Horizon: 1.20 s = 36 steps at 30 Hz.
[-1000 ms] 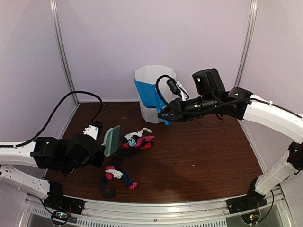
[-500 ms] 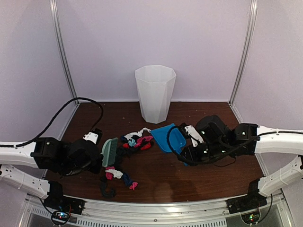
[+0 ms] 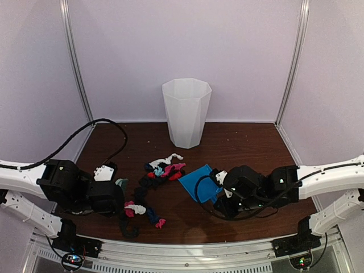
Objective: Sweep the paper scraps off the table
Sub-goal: Sweep the paper scraps from the center of the board.
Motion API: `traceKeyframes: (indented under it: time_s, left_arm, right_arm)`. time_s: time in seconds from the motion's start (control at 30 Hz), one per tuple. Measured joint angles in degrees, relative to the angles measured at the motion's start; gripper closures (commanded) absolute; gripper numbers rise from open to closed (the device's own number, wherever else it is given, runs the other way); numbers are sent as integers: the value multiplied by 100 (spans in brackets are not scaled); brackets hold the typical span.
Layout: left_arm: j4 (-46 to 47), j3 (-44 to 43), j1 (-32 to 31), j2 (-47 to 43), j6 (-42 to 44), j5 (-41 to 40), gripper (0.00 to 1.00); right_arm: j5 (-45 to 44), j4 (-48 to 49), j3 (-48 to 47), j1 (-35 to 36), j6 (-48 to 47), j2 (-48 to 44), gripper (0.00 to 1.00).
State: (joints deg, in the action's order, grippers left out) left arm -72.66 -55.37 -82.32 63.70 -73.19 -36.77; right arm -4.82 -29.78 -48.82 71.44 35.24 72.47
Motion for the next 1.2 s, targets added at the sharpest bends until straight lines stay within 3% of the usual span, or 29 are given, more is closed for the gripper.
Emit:
traceKeyframes:
  time_s: [0.57,0.87,1.2]
  left_arm:
    - [-422,-496,-66,85,852,1408,100]
    - [-317,-501,-68,588,1137,1596,100]
    - [466,-549,-66,1349,1596,1587,100]
  right_arm:
    - [-173,-72,164,293,-9,544,100]
    - [-192,-79,289,321,63,553,100]
    - [-197,-50,557,323,118,553,100]
